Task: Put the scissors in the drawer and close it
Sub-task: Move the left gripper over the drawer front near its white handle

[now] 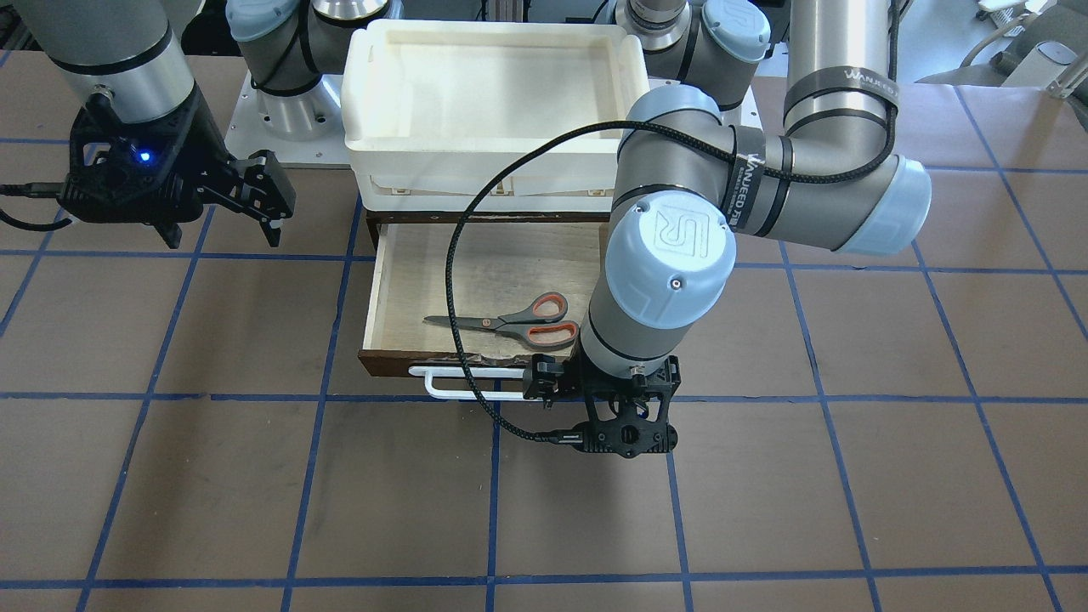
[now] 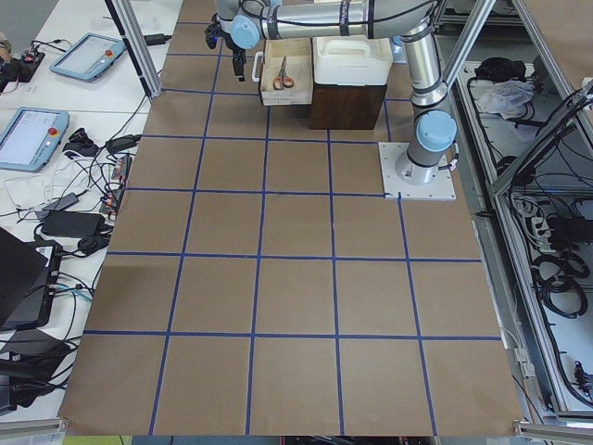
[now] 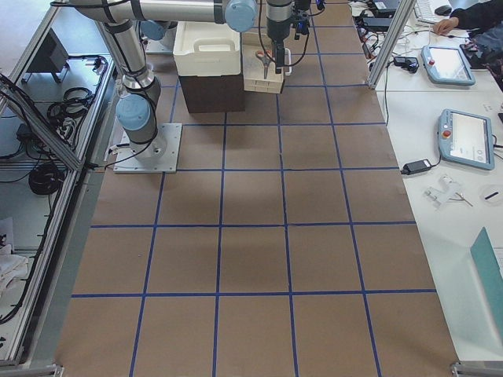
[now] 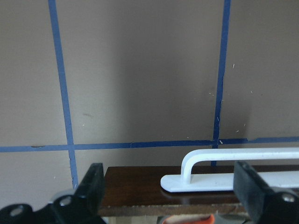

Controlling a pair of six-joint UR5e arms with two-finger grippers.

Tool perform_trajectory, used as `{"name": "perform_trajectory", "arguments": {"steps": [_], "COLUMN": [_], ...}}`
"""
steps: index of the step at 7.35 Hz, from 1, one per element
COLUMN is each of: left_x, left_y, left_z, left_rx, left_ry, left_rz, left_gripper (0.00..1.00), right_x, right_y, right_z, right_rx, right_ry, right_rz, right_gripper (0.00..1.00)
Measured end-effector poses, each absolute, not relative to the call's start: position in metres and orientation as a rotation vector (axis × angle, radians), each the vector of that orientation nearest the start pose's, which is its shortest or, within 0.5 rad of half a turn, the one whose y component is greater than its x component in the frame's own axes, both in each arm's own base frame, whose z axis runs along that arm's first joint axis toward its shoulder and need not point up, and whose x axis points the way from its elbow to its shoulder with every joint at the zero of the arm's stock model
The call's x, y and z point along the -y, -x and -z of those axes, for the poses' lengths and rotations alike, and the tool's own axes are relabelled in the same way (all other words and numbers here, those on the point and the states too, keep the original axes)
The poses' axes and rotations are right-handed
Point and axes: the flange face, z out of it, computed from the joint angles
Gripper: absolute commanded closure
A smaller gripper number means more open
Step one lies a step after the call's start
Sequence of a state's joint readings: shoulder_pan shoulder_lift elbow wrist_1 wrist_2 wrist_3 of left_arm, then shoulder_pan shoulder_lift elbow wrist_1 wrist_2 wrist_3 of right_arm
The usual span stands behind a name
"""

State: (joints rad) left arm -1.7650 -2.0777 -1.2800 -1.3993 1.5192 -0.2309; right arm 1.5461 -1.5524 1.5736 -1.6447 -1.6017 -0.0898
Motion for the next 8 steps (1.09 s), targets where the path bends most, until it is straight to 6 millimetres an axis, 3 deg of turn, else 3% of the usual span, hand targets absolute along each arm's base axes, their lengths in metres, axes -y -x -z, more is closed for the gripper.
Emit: {"name": "perform_trajectory", "arguments": {"steps": [4, 8], "left_x": [0.658, 0.66], "left_y": [0.273, 0.279], "left_z": [-0.316, -0.289], "left_rx": [-3.174, -3.184], "left_ry": [0.255, 0.3], "left_rz": [-0.094, -0.152], "left_gripper": [0.0, 0.0], "right_x": [0.508, 0.509], "right_y": [-0.115, -0.113], "right_z": [-0.485, -0.484], "right_rx": [-3.186, -3.185], "right_ry": [0.129, 0.121], "right_rz": [0.078, 0.075], "right_gripper": [0.0, 0.0]}}
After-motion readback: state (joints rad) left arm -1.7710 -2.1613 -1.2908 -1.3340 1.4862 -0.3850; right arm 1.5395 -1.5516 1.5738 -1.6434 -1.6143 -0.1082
